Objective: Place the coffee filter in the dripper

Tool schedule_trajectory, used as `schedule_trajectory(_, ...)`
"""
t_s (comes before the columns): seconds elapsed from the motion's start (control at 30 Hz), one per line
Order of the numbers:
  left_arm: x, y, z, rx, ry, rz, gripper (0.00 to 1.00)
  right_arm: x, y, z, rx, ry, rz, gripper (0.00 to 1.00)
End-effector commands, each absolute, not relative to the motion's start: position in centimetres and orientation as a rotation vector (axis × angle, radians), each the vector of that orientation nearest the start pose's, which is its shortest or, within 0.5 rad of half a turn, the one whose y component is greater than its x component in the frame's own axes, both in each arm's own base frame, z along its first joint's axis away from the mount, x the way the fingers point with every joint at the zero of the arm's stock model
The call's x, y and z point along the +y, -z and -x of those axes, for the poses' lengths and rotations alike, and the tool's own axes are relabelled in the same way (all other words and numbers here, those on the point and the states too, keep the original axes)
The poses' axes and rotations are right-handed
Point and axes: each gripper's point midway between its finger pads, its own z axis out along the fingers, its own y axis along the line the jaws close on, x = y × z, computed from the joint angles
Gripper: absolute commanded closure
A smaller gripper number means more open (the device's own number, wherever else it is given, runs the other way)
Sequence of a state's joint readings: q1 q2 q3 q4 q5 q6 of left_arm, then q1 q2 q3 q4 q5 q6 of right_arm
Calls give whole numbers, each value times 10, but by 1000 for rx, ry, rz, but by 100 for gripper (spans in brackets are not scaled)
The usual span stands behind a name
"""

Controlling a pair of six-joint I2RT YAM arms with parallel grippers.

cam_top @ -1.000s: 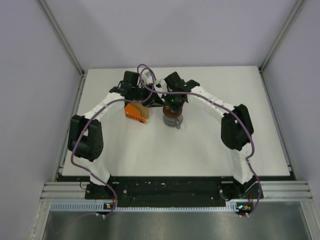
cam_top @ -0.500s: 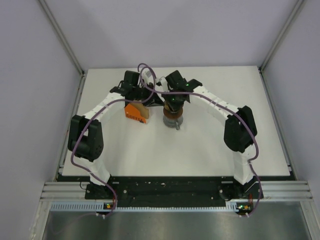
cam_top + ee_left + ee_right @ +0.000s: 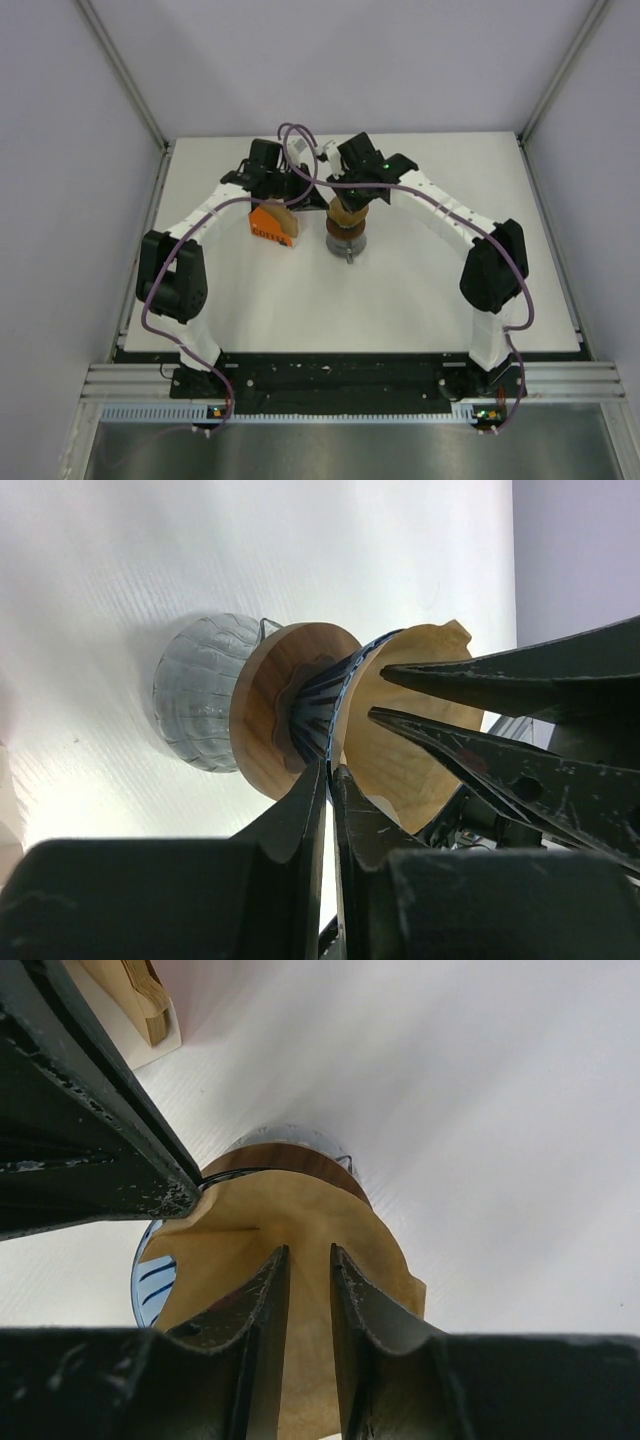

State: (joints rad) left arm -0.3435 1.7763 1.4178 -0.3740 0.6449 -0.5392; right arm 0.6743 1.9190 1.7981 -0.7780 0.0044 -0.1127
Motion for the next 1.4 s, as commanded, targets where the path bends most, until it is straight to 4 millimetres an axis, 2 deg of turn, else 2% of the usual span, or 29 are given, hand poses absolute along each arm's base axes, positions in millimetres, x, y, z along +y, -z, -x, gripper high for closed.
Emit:
schedule_trajectory(0.0, -269, -212, -388, 2333, 1172, -167, 88, 303, -226, -379, 2142, -249, 933, 77)
schedule_trajectory(0.13, -270, -218, -388, 2322, 1180, -183, 84, 293, -237, -378, 2133, -231, 894, 76)
schedule_trajectory(0.3, -271, -223, -390, 2312, 1172, -202, 81, 296, -251, -373, 2114, -299, 870, 75)
schedule_trajectory(0.47, -270, -219, -389, 2324, 1165, -207, 78, 294, -245, -373, 2133, -289, 872, 75)
schedule_trajectory(0.57, -269, -221, -388, 2319, 1158, -215, 75, 292, -249, -373, 2126, -290, 865, 75)
schedule_trajectory(0.8, -267, -239, -392, 2276, 1128, -258, 56, 283, -272, -373, 2088, -307, 816, 71)
schedule_trajectory(0.93, -262, -252, -397, 2246, 1074, -295, 46, 272, -287, -375, 2063, -308, 771, 69)
schedule_trajectory(1.03, -253, -266, -403, 2216, 975, -332, 40, 256, -301, -378, 2038, -302, 715, 61)
schedule_trajectory(1.13, -232, -282, -413, 2166, 831, -353, 33, 229, -312, -388, 2021, -287, 613, 47)
schedule_trajectory(1.3, -183, -303, -429, 2097, 657, -278, 26, 179, -319, -397, 1990, -278, 447, 24)
schedule_trajectory(1.37, -156, -308, -436, 2081, 588, -223, 25, 156, -321, -399, 1970, -276, 356, 11)
